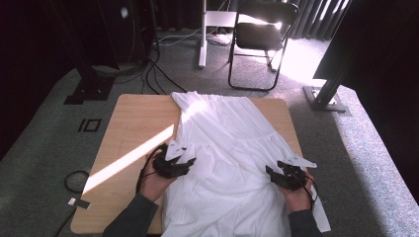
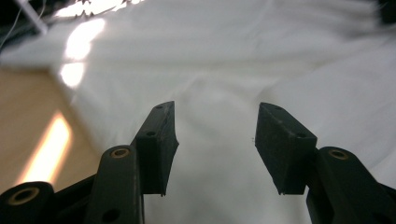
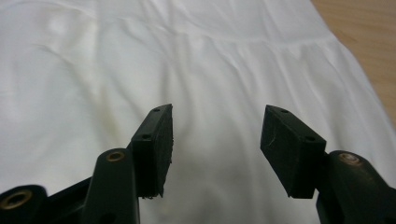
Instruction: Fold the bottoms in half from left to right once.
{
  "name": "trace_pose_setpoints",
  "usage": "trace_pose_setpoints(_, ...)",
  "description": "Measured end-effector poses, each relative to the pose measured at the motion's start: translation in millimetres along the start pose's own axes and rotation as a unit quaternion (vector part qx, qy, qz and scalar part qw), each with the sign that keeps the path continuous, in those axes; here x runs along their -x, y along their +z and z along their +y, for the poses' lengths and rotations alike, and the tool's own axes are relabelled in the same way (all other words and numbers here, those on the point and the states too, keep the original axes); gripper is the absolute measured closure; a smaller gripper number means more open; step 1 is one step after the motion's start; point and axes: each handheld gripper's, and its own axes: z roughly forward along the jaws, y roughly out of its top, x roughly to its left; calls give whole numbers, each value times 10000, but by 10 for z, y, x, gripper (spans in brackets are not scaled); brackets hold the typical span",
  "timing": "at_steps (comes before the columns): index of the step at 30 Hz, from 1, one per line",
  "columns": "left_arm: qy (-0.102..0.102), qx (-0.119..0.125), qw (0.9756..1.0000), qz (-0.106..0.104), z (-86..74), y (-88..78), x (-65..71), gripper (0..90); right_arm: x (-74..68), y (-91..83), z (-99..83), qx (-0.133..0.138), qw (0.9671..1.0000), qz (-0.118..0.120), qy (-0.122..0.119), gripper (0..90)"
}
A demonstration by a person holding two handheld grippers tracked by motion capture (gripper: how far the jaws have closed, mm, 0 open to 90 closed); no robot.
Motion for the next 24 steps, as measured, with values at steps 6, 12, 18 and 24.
trace_pose_setpoints(6,-875,-499,9949,41,-693,18,-173,452,-292,86,46,-178,9987,312,-375,423)
trace_pose_setpoints(12,-868,-717,9934,-199,-889,153,-39,400,-312,240,-73,-799,9959,131,-413,484)
trace_pose_setpoints(18,-478,-641,9967,-126,-824,264,143,382,-393,279,-133,-1062,9913,278,-731,471)
trace_pose_setpoints(24,-44,-737,9973,8,-709,241,210,861,-431,215,-66,-1012,9906,267,-886,869)
